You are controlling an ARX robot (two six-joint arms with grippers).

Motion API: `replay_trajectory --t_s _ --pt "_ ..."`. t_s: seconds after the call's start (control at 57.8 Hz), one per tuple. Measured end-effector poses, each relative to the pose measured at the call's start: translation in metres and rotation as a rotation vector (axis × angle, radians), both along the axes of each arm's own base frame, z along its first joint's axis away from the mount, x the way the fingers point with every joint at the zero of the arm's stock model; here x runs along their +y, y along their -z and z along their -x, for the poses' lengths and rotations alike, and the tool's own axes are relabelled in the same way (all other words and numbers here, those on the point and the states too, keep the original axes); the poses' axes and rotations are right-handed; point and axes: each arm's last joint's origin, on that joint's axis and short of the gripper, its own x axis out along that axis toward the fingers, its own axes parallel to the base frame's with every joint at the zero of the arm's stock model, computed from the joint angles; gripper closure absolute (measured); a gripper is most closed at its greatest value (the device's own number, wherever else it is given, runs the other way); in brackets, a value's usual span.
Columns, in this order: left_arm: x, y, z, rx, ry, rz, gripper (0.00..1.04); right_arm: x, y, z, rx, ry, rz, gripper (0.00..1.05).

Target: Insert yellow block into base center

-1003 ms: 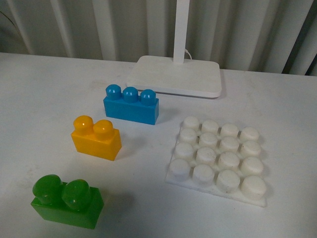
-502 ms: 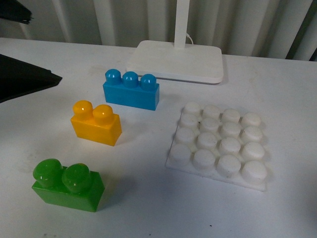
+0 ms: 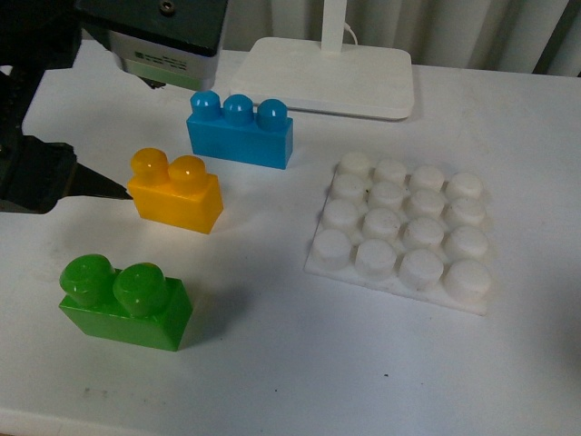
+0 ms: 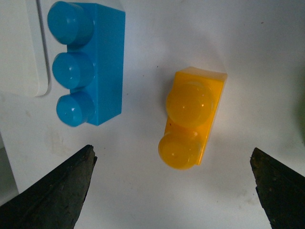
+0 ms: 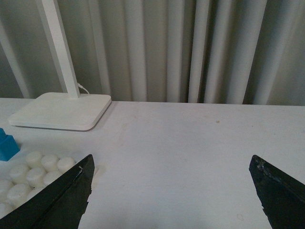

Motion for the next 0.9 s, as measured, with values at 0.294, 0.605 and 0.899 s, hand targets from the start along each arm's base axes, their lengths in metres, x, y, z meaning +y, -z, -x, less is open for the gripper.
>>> replay_trajectory --t_s 0.294,0.605,0.899 --pt "-0.016 0.021 -0.012 0.094 0.041 -0.059 0.06 0.000 0.000 0.000 0.000 0.000 0.000 0.09" --pt "-0.018 0.033 -0.018 0.144 0.035 -0.097 0.36 0.000 0.000 0.000 0.000 0.000 0.000 0.09" --pt "-0.023 0.028 -0.020 0.188 0.031 -0.071 0.74 0.000 0.000 0.000 0.000 0.000 0.000 0.09"
